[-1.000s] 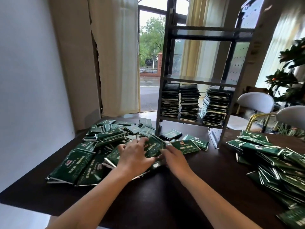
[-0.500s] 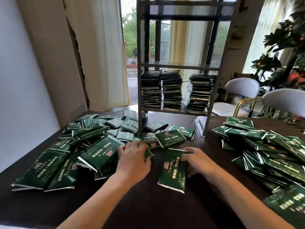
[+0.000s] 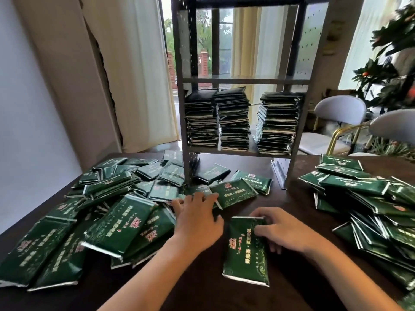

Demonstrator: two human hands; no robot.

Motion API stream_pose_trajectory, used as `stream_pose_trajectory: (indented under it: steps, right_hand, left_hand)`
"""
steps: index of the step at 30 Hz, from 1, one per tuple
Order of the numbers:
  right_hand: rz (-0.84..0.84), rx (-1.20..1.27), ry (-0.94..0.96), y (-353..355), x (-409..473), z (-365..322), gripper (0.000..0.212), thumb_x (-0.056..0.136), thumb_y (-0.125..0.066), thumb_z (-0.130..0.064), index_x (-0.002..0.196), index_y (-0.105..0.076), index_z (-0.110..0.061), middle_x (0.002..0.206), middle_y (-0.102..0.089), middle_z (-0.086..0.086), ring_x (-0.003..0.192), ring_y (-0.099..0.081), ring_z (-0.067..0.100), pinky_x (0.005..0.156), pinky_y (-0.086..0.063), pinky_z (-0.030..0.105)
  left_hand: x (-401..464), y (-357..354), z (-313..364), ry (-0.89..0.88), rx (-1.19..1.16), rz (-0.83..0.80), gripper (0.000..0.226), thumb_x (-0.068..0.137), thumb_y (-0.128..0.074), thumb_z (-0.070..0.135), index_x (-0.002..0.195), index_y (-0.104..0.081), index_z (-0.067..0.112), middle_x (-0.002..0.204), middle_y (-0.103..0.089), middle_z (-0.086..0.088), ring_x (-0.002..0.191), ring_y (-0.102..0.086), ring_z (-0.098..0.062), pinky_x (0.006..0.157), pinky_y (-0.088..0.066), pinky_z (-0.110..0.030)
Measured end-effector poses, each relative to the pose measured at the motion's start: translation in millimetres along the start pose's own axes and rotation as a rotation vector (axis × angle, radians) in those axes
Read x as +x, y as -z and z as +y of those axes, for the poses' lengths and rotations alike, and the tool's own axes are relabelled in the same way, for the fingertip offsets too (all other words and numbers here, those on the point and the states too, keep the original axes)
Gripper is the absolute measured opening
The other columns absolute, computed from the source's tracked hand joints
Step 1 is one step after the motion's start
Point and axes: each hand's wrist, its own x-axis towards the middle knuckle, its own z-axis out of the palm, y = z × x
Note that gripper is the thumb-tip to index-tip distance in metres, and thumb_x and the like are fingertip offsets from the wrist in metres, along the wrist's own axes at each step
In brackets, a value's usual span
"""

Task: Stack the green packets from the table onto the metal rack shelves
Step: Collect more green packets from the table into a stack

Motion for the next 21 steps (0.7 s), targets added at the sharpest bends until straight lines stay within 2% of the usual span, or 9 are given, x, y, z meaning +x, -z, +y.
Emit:
stream_pose_trajectory:
  steps: [2,4,8,11,13,15,17,19,21]
  right_hand:
    - [0.038,0.010,0.004,-0.8,-1.0,3.1,0.018,0.089,-0.058,-0.008,0.102,-0.066,-0.019,0.060,-0.066,-0.003,0.047,-0.057,0.018,0.042,-0.044,0.028]
    - [0.077,0.017,0.000,-1.8,-2.5,7.5,0.017,0.089,-0.058,-0.011,0.100,-0.067,-0.022,0.064,-0.067,-0.002,0.048,-0.059,0.017,0.043,-0.046,0.029]
    - [0.155,0.009,-0.008,-3.1,-0.9,14.3,0.015,0.090,-0.059,-0.012,0.095,-0.065,-0.024,0.069,-0.066,0.001,0.045,-0.057,0.014,0.042,-0.045,0.027]
    - [0.188,0.014,-0.011,-5.0,-0.1,12.7,0.015,0.090,-0.059,-0.012,0.093,-0.066,-0.025,0.073,-0.068,0.005,0.045,-0.056,0.014,0.040,-0.044,0.027]
    - [0.200,0.059,-0.037,-5.3,0.6,11.5,0.015,0.091,-0.060,-0.010,0.093,-0.067,-0.024,0.075,-0.068,0.003,0.046,-0.056,0.015,0.040,-0.045,0.027]
    - [0.216,0.124,-0.078,-4.0,1.3,12.7,0.014,0.091,-0.061,-0.009,0.091,-0.069,-0.021,0.073,-0.068,0.000,0.046,-0.056,0.016,0.039,-0.045,0.027]
    - [0.239,0.180,-0.118,-2.6,2.3,13.9,0.013,0.091,-0.061,-0.006,0.090,-0.069,-0.016,0.071,-0.068,0.000,0.046,-0.056,0.019,0.039,-0.045,0.027]
    - [0.265,0.240,-0.156,-1.5,3.1,14.4,0.010,0.092,-0.060,-0.004,0.091,-0.067,-0.011,0.074,-0.068,0.006,0.044,-0.056,0.021,0.037,-0.044,0.026]
    - [0.293,0.315,-0.193,-0.8,3.2,14.1,0.008,0.094,-0.059,-0.003,0.092,-0.065,-0.008,0.075,-0.067,0.011,0.042,-0.055,0.022,0.037,-0.046,0.027]
  left_hand:
    - [11.9,-12.8,7.1,-0.041,-0.010,-0.018,0.065,0.096,-0.046,0.050,0.155,-0.022,0.039,0.159,-0.030,0.004,0.146,-0.028,-0.022,0.115,-0.016,-0.050]
    - [20.4,-26.1,10.6,-0.070,0.003,-0.001,0.060,0.099,-0.041,0.050,0.156,-0.021,0.042,0.161,-0.029,0.007,0.147,-0.026,-0.019,0.115,-0.015,-0.048]
    - [28.1,-36.7,8.3,-0.107,0.043,0.100,0.039,0.101,-0.043,0.050,0.139,-0.053,0.045,0.149,-0.047,0.014,0.138,-0.041,-0.014,0.111,-0.010,-0.047]
    - [27.6,-40.1,5.3,-0.164,0.081,0.234,0.021,0.090,-0.066,0.047,0.109,-0.075,0.041,0.112,-0.072,0.012,0.106,-0.066,-0.016,0.105,-0.018,-0.048]
    - [27.4,-43.7,5.5,-0.217,0.069,0.345,0.006,0.087,-0.073,0.037,0.085,-0.078,0.035,0.085,-0.074,0.012,0.083,-0.069,-0.016,0.101,-0.024,-0.045]
    - [26.6,-41.6,7.2,-0.219,0.014,0.398,0.017,0.088,-0.072,0.026,0.072,-0.074,0.028,0.070,-0.068,0.012,0.069,-0.066,-0.015,0.096,-0.028,-0.042]
    - [28.5,-39.9,5.0,-0.215,-0.039,0.427,0.019,0.091,-0.069,0.019,0.072,-0.070,0.023,0.069,-0.065,0.009,0.066,-0.064,-0.017,0.086,-0.034,-0.039]
    - [31.7,-40.5,1.4,-0.192,-0.136,0.446,0.016,0.095,-0.062,0.017,0.080,-0.068,0.018,0.076,-0.064,0.003,0.070,-0.063,-0.020,0.077,-0.045,-0.039]
    - [31.7,-37.5,0.5,-0.197,-0.239,0.480,0.013,0.097,-0.060,0.018,0.088,-0.067,0.013,0.085,-0.064,0.000,0.077,-0.062,-0.019,0.071,-0.050,-0.032]
